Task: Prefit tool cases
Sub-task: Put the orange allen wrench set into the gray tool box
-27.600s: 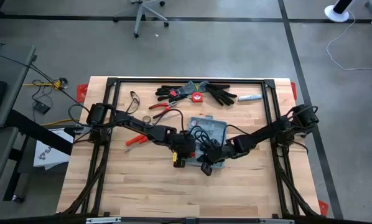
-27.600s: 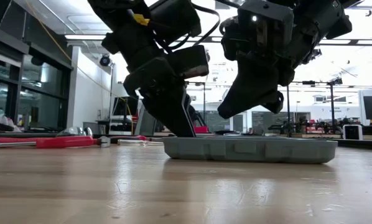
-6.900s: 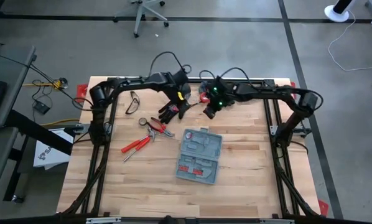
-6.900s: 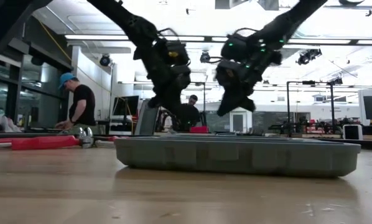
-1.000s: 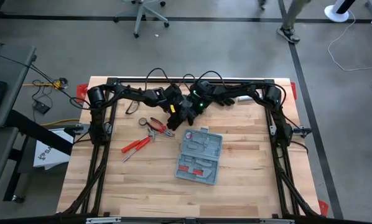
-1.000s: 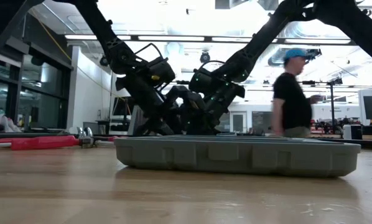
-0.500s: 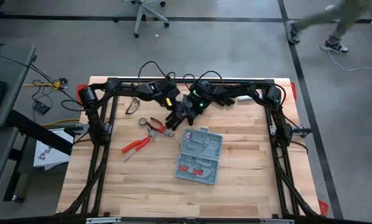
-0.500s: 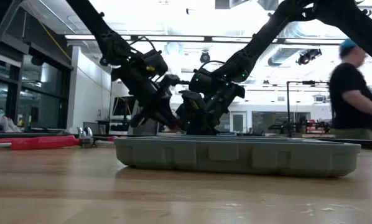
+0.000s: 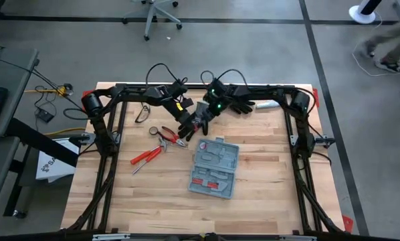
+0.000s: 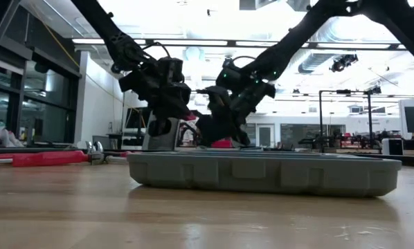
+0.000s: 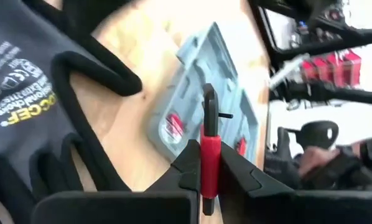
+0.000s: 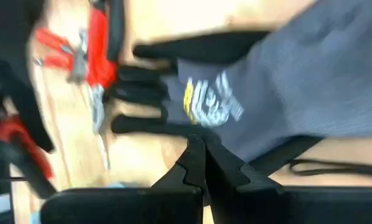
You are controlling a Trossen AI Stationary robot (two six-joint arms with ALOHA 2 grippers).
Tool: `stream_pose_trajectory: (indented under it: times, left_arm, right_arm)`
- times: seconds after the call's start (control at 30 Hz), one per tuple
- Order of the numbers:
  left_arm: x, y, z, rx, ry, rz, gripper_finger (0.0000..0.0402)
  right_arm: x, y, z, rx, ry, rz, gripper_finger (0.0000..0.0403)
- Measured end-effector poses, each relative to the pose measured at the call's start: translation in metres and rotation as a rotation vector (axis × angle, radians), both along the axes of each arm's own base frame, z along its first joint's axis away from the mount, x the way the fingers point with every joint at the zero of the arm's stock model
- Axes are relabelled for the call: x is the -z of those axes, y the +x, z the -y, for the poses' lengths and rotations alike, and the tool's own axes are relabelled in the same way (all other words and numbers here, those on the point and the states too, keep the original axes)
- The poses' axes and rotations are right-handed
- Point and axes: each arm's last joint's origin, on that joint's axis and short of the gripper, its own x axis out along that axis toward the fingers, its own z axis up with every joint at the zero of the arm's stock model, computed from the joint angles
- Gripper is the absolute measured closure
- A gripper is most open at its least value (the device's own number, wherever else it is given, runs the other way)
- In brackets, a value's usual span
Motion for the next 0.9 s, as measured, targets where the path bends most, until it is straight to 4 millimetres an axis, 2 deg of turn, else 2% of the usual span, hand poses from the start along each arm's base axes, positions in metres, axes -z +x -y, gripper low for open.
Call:
stream_pose_trajectory:
  times: [0.17, 0.33, 0.5, 0.67, 0.77, 0.9]
  left_arm:
    - [0.0, -0.004, -0.002, 0.053, -0.01, 0.044, 0.0387]
    - [0.0, -0.007, -0.002, 0.088, -0.043, 0.067, 0.0387]
    - [-0.002, -0.003, 0.009, 0.084, 0.002, 0.014, 0.0387]
    - [-0.007, 0.01, 0.034, 0.127, -0.001, 0.006, 0.0388]
    - [-0.009, 0.02, 0.05, 0.154, -0.025, 0.003, 0.0388]
    - [-0.015, 0.034, 0.073, 0.194, -0.04, 0.013, 0.0388]
  right_arm:
    - [-0.025, -0.002, -0.002, 0.018, -0.066, 0.04, 0.0403]
    - [-0.049, -0.002, -0.019, -0.004, -0.121, 0.056, 0.0403]
    - [-0.082, -0.008, -0.058, -0.047, -0.326, -0.009, 0.0403]
    - [-0.105, -0.017, -0.095, -0.077, -0.432, -0.067, 0.0403]
    - [-0.102, -0.03, -0.119, -0.067, -0.39, -0.076, 0.0403]
    - [-0.094, -0.065, -0.158, 0.004, -0.332, -0.036, 0.0403]
